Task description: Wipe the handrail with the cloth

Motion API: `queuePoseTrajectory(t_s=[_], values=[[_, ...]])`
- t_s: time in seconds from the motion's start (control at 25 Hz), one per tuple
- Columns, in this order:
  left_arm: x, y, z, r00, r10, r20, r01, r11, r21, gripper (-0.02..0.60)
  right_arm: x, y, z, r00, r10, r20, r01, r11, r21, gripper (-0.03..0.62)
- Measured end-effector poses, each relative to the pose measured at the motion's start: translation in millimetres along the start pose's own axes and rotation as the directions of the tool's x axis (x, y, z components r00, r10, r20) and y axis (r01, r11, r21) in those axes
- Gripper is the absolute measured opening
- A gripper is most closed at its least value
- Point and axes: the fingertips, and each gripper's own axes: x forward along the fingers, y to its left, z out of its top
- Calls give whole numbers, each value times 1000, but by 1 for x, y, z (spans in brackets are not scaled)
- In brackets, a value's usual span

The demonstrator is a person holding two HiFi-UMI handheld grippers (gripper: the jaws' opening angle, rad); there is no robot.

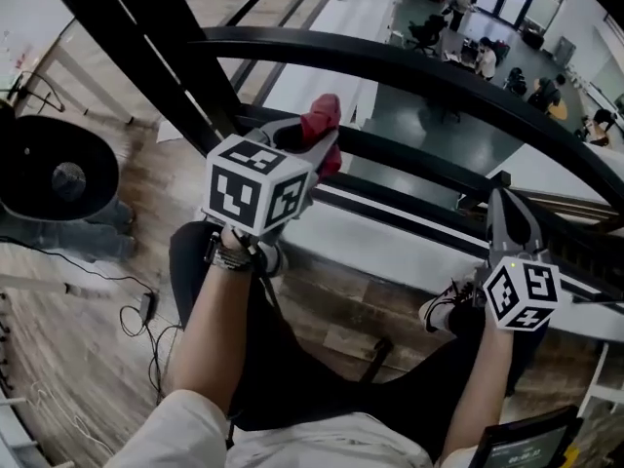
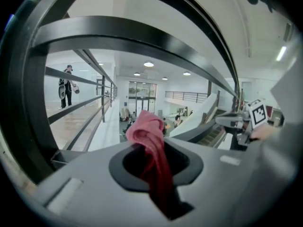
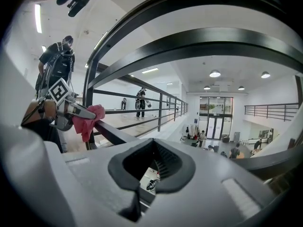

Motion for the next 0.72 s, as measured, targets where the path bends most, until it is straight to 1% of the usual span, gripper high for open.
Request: queuePoseTrajectory(t_s=[0.08, 0.16, 0.32, 0.44, 0.56, 0.72], values=[[-2, 7, -3, 1000, 11, 0, -11, 1000, -7, 69, -3, 0, 2, 1000, 12, 13, -12, 1000, 21, 2], [-3, 16, -7, 1000, 20, -9, -20, 1000, 3, 69, -3, 4, 5, 999, 23, 29, -24, 999, 30, 2], [-9, 40, -12, 998, 42, -42, -41, 999, 29, 69, 5, 16, 15, 996, 60, 60, -62, 997, 37, 2], [-17, 57, -12, 995, 70, -69, -68, 997, 39, 69, 9, 28, 22, 995, 80, 62, -82, 996, 26, 2], [-28, 74, -12, 987, 137, -82, -131, 989, 69, 69, 15, 40, 23, 994, 96, 42, -96, 995, -8, 2], [-39, 91, -15, 966, 253, -56, -245, 962, 119, 69, 23, 50, 15, 994, 112, 15, -111, 993, -48, 2]])
